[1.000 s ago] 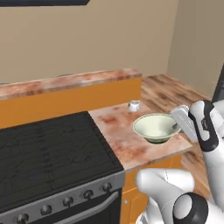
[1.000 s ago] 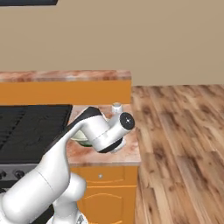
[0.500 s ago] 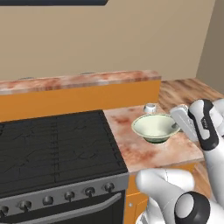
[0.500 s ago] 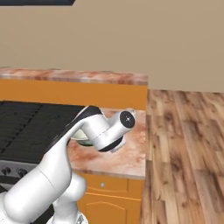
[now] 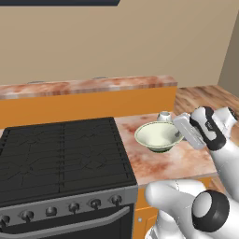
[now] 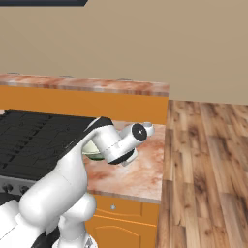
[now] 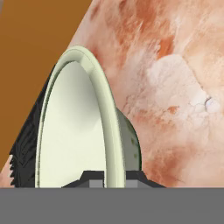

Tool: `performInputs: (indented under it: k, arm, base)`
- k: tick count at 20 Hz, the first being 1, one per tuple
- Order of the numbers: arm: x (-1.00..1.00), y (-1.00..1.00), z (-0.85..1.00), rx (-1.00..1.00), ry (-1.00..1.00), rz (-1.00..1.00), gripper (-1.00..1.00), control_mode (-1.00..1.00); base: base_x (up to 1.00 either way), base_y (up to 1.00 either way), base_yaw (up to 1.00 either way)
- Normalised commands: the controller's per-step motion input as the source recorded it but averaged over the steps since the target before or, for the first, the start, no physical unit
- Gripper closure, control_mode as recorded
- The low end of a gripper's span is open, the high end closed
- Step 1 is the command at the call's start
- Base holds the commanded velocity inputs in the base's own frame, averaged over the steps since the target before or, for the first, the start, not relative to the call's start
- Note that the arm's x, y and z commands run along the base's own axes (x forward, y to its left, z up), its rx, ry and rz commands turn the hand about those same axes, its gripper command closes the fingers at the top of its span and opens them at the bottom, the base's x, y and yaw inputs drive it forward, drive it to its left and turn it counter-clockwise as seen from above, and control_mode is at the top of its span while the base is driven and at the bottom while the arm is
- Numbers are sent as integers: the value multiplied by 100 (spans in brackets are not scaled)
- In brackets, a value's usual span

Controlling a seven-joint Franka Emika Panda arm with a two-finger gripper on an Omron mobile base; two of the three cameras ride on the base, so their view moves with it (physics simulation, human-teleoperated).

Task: Clear the mugs and bowl far away from the sink.

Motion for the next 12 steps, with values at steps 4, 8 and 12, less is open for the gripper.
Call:
performInputs:
  k: [4,8,12]
  arm:
    - [100,5,-52,1,0,8,100,-100]
    - [100,0,-51,8,0,5,100,-100]
    - [93,2,-34,13,0,0,100,-100]
  base:
    - [0,0,0]
    - [0,0,0]
    - [0,0,0]
